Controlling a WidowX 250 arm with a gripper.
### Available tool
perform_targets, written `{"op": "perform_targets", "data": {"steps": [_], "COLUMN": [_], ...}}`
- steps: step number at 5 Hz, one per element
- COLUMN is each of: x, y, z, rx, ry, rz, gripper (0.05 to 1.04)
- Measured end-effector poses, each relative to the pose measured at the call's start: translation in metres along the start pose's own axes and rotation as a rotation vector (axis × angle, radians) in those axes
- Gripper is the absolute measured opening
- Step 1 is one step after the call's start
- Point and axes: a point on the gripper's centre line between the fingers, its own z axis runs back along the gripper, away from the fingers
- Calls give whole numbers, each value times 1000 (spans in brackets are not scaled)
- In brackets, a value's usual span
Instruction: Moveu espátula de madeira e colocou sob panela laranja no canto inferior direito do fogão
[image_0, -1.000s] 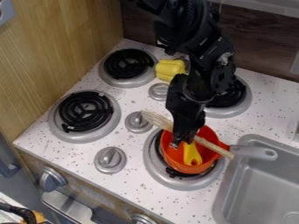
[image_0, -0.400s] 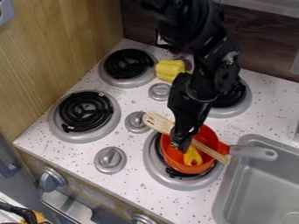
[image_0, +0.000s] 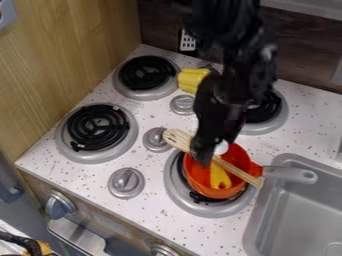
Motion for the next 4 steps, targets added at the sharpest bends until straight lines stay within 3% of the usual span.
{"op": "perform_targets", "data": {"steps": [1,2,3,4], "x": [24,62,89,113], "y": [3,12,18,11], "z": [9,5,2,1], "rx": [-2,-37,-119,-185], "ry": [0,65,-97,-172], "rz": [-114,-345,-601,-822], "gripper": [1000,1000,999,999]}}
